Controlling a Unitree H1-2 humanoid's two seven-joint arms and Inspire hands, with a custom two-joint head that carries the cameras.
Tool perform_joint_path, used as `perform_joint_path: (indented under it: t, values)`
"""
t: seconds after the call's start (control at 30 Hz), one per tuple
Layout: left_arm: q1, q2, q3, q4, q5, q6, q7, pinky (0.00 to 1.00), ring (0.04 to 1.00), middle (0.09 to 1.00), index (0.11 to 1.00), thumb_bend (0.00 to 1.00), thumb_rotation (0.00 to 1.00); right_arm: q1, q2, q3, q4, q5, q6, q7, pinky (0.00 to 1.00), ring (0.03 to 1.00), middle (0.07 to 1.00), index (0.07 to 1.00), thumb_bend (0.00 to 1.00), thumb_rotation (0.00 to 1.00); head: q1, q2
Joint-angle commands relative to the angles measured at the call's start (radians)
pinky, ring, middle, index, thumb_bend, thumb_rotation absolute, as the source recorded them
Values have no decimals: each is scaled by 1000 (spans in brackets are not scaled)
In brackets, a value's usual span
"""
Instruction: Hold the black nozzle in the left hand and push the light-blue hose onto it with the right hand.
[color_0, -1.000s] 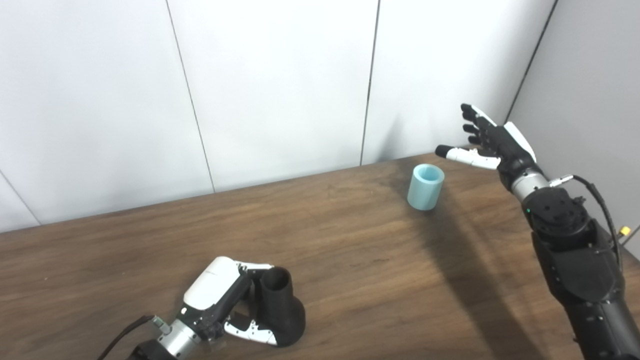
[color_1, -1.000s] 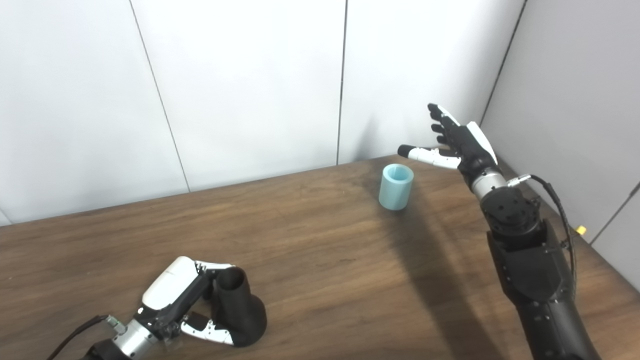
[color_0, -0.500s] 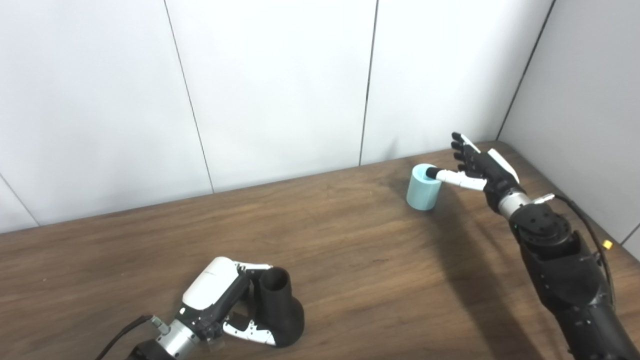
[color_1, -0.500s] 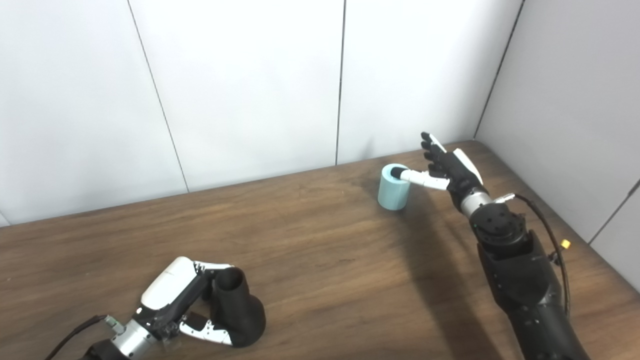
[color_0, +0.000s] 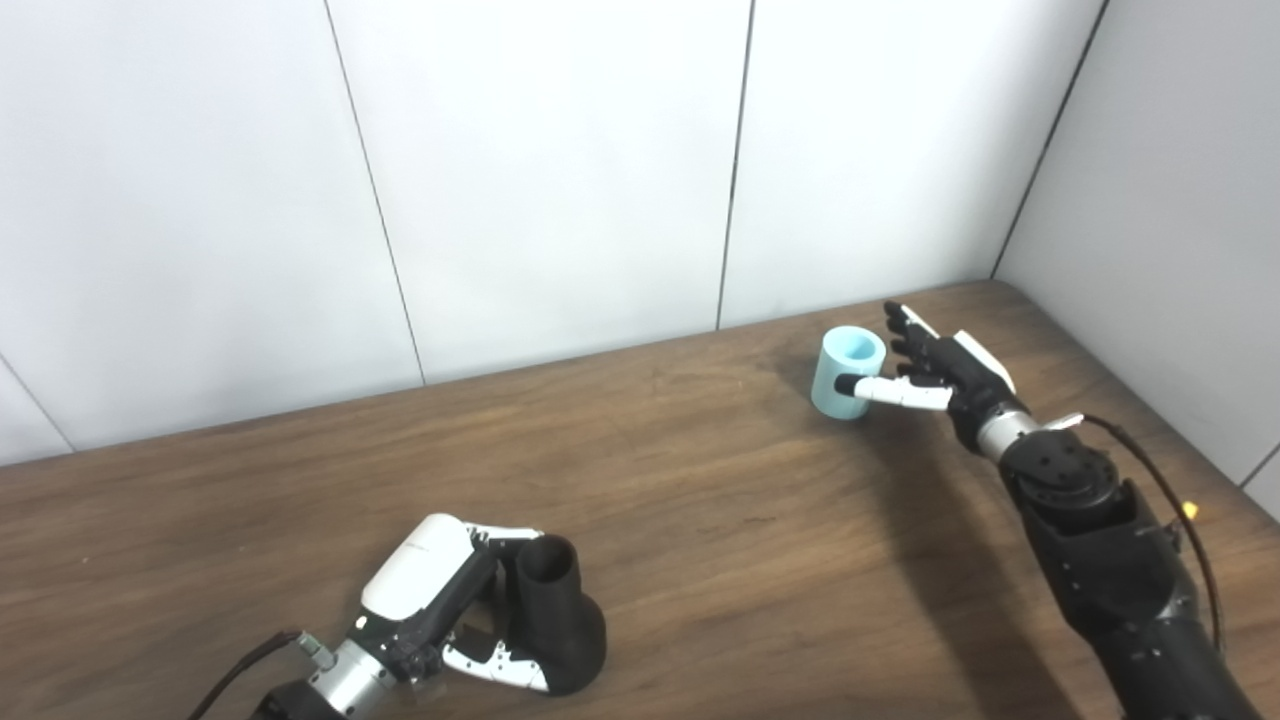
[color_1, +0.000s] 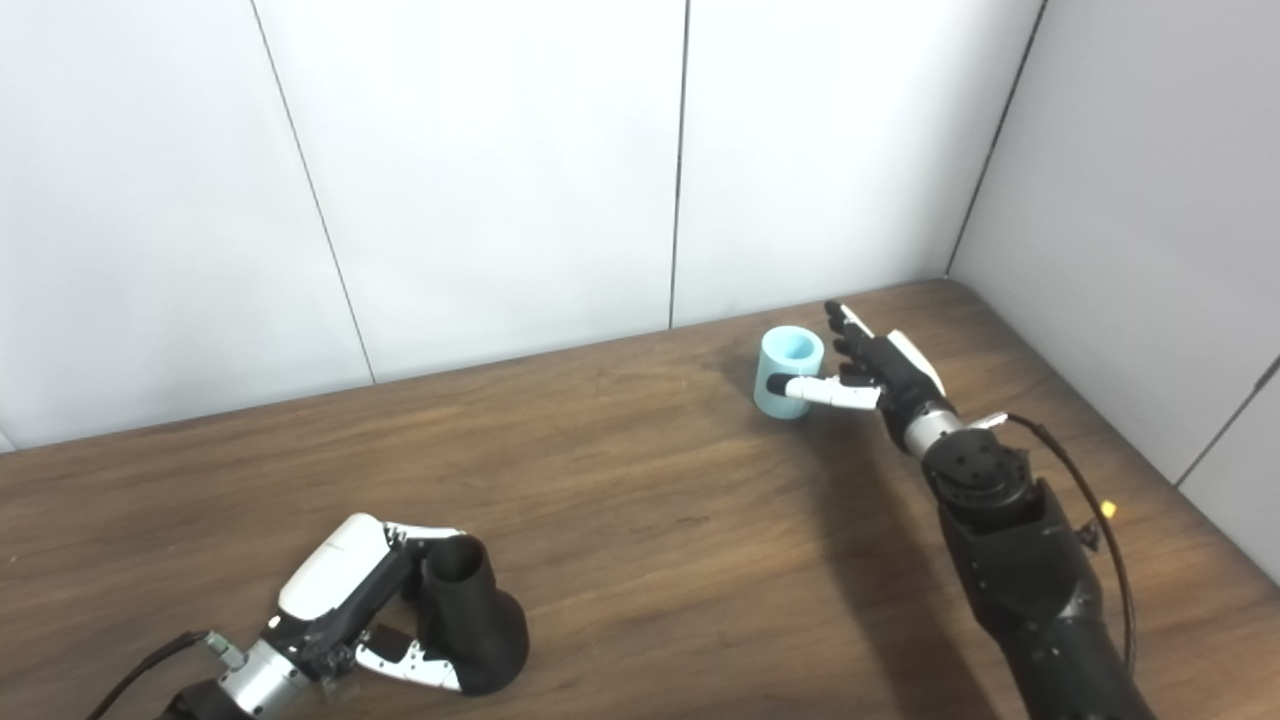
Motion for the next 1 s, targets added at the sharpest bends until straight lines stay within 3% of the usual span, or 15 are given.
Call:
perform_joint_path:
  t: [0.0, 0.37, 0.67, 0.8, 0.97]
  values:
    - [138, 64, -37, 78, 31, 12, -60, 312, 389, 430, 519, 500, 0, -32, -21, -12, -16, 13, -63, -6, 923, 977, 1000, 1000, 903, 367, -1, 1]
    - [153, 75, -33, 64, 29, 12, -72, 328, 392, 436, 522, 500, 0, -48, 22, -13, 3, 26, -50, -33, 909, 971, 1000, 1000, 812, 163, 4, 10]
    - [165, 77, -30, 46, 21, 12, -90, 322, 390, 430, 519, 500, 0, -56, 41, 3, 44, 3, -67, -67, 885, 898, 969, 999, 827, 131, 21, 17]
    - [173, 79, -22, 41, 25, 13, -103, 323, 393, 428, 518, 500, 0, -63, 74, -11, 67, -12, -72, -134, 826, 814, 928, 966, 813, 56, 21, 17]
    - [182, 82, -14, 29, 29, 13, -110, 324, 393, 429, 519, 500, 0, -71, 105, -4, 92, -51, -70, -215, 655, 699, 876, 968, 771, 1, 29, 25]
